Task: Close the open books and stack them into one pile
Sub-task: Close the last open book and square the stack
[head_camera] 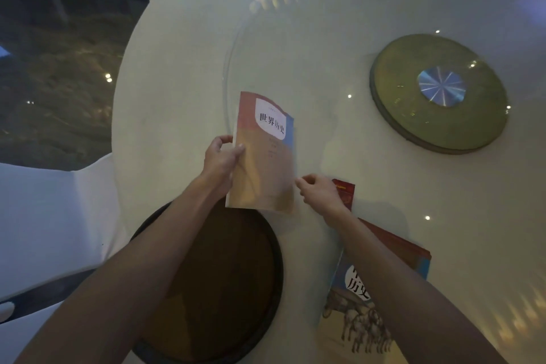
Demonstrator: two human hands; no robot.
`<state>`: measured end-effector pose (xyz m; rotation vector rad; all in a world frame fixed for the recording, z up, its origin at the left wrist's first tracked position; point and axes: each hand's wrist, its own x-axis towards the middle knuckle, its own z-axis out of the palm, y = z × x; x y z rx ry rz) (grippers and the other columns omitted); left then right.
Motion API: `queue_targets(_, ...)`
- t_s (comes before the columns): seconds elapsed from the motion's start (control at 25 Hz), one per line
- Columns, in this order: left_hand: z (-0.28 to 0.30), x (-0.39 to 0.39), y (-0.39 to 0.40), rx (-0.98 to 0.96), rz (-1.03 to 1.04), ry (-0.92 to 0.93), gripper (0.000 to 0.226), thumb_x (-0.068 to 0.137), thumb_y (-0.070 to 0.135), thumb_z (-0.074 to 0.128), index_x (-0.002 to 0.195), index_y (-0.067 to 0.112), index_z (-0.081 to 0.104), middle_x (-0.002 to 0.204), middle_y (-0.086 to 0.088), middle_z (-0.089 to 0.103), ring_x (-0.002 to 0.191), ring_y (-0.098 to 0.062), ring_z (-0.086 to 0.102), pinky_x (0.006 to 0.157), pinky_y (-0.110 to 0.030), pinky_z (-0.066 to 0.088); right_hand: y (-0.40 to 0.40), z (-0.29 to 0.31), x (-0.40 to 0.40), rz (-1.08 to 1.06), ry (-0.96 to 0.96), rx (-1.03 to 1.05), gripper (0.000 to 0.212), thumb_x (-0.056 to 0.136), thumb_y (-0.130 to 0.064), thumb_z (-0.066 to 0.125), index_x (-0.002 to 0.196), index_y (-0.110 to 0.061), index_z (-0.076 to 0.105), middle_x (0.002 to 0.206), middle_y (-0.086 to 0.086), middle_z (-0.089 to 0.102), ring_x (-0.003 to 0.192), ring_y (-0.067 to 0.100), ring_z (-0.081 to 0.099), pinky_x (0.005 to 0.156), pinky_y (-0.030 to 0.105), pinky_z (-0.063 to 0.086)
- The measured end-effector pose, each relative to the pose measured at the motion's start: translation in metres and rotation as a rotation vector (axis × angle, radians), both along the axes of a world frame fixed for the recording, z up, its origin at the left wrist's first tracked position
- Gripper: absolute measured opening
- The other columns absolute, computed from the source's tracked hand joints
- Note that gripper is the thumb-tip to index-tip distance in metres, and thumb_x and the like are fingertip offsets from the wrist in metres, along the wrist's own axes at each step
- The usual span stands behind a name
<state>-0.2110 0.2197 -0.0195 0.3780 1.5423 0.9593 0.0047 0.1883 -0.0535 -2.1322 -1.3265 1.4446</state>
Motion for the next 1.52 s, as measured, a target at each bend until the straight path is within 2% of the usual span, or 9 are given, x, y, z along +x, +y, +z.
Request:
queue_targets(0.16,0.039,0.019,-0.011,0.004,-0.151,-0.103,0.035,0.094,0.018,0.067,0.128,0.018,0.058,0.119,-0.009,0.067,0.108,-0.029,0.062,0.085,-0.051,0.055,-0.012,0.029,0.018,-0.307,0.406,-0.107,0.056,0.099,-0.044,0.062,0.141,-0.009,0.056,0.138,0.011,0.062,0.121,0.027,0.062,0.103,0.043,0.053)
queue_targets(0.36,0.068,0.067,-0.041,0.023,-0.322,-0.129,0.024,0.094,0.02,0.065,0.118,0.018,0.061,0.112,-0.006,0.066,0.103,-0.025,0.06,0.085,-0.045,0.05,-0.06,0.065,0.069,-0.572,0.759,-0.007,0.031,0.098,-0.02,0.061,0.126,-0.007,0.068,0.113,0.011,0.075,0.104,0.029,0.068,0.082,0.04,0.055)
queue_targets(0.48,0.066,0.098,-0.061,0.07,-0.41,-0.069,0.033,0.094,0.02,0.066,0.125,0.015,0.056,0.115,-0.011,0.068,0.099,-0.025,0.065,0.074,-0.042,0.051,-0.094,0.072,0.109,-0.674,0.662,0.071,0.024,0.097,-0.01,0.061,0.118,-0.005,0.073,0.106,0.012,0.081,0.097,0.031,0.075,0.085,0.049,0.061)
queue_targets(0.64,0.05,0.15,-0.109,0.05,-0.455,-0.034,0.029,0.094,0.015,0.068,0.12,0.013,0.056,0.102,-0.012,0.071,0.081,-0.02,0.07,0.059,-0.032,0.056,-0.155,0.071,0.157,-0.722,0.496,0.065,0.02,0.101,-0.011,0.057,0.113,-0.009,0.073,0.101,0.008,0.079,0.09,0.024,0.075,0.075,0.041,0.061)
queue_targets(0.88,0.003,0.194,-0.175,-0.081,-0.55,0.101,0.024,0.097,0.019,0.061,0.121,0.016,0.058,0.114,-0.011,0.068,0.098,-0.025,0.068,0.07,-0.035,0.056,-0.232,0.037,0.188,-0.712,0.24,0.021,0.016,0.1,-0.01,0.057,0.106,-0.009,0.072,0.102,0.008,0.076,0.087,0.021,0.071,0.064,0.032,0.055)
queue_targets(1.04,-0.02,0.206,-0.208,-0.089,-0.684,0.215,0.036,0.096,0.02,0.06,0.131,0.015,0.06,0.12,-0.007,0.07,0.103,-0.024,0.069,0.085,-0.039,0.06,-0.259,0.01,0.188,-0.62,0.051,0.068,0.017,0.092,-0.011,0.057,0.099,-0.019,0.071,0.095,0.004,0.078,0.084,0.021,0.073,0.073,0.039,0.058)
queue_targets(1.2,-0.024,0.21,-0.226,0.004,-0.861,0.574,0.044,0.093,0.03,0.058,0.137,0.027,0.056,0.125,-0.005,0.055,0.125,-0.027,0.052,0.108,-0.048,0.047,-0.27,-0.001,0.186,-0.512,-0.087,0.103,0.011,0.093,-0.012,0.054,0.094,-0.014,0.065,0.088,0.006,0.068,0.072,0.019,0.06,0.06,0.034,0.046)
queue_targets(1.36,-0.032,0.205,-0.235,-0.114,-0.851,0.434,0.037,0.093,0.02,0.058,0.13,0.014,0.062,0.121,-0.006,0.066,0.105,-0.023,0.065,0.088,-0.037,0.057,-0.274,-0.018,0.191,-0.374,-0.339,0.105,0.013,0.094,-0.015,0.054,0.097,-0.011,0.066,0.097,0.011,0.056,0.09,0.029,0.054,0.072,0.035,0.043)
queue_targets(1.52,-0.037,0.206,-0.242,-0.138,-0.839,0.454,0.036,0.084,0.025,0.06,0.117,0.013,0.068,0.12,-0.009,0.064,0.1,-0.023,0.067,0.088,-0.042,0.061,-0.28,-0.023,0.192,-0.47,-0.218,0.121,0.014,0.087,-0.011,0.056,0.096,-0.008,0.066,0.09,0.012,0.062,0.085,0.035,0.06,0.07,0.044,0.052)
